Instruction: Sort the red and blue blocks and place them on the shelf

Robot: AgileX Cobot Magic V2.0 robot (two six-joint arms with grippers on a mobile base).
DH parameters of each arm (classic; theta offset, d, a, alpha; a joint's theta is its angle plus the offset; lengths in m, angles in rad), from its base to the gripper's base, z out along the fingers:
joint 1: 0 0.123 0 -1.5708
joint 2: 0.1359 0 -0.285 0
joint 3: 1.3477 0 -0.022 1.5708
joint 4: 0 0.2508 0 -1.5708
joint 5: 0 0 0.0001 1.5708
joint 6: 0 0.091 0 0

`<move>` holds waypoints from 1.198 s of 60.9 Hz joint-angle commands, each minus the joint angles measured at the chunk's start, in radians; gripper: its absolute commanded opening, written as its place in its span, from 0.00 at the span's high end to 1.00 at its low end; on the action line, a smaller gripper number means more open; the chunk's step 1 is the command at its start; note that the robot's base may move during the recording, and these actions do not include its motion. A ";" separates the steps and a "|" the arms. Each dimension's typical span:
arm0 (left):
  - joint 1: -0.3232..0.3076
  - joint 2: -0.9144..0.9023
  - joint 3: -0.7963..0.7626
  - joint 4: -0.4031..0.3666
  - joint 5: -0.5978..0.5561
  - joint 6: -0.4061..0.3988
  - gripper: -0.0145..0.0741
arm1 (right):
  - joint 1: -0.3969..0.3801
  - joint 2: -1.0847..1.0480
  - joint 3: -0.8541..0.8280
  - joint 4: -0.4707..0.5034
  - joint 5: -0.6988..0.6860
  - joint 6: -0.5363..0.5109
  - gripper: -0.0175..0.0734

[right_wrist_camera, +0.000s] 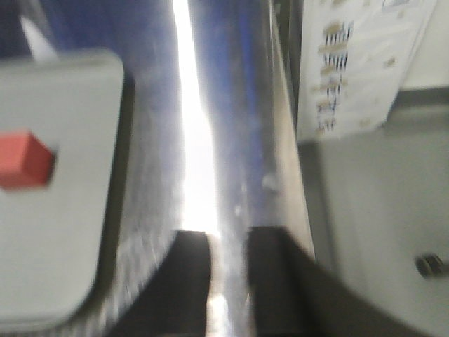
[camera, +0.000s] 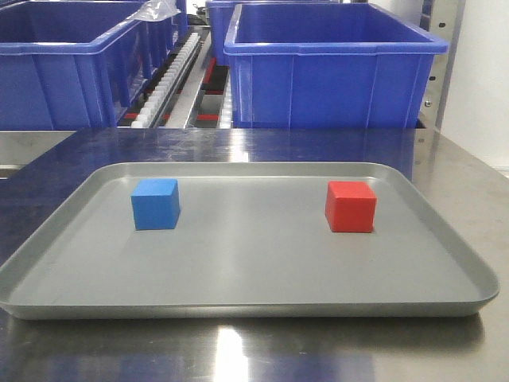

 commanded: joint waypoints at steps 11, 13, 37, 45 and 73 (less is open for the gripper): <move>0.001 -0.015 0.023 -0.007 -0.085 -0.004 0.69 | 0.137 0.195 -0.148 -0.068 0.081 0.017 0.14; 0.001 -0.015 0.023 -0.007 -0.085 -0.004 0.69 | 0.151 0.221 -0.167 -0.068 0.105 0.032 0.14; 0.001 -0.015 0.023 -0.007 -0.085 -0.004 0.69 | 0.284 0.649 -0.516 -0.064 0.370 0.310 0.15; 0.001 -0.015 0.023 -0.007 -0.085 -0.004 0.69 | 0.342 0.775 -0.642 -0.064 0.434 0.310 0.15; 0.001 -0.015 0.023 -0.007 -0.085 -0.004 0.69 | 0.451 1.053 -0.932 -0.064 0.447 0.309 0.15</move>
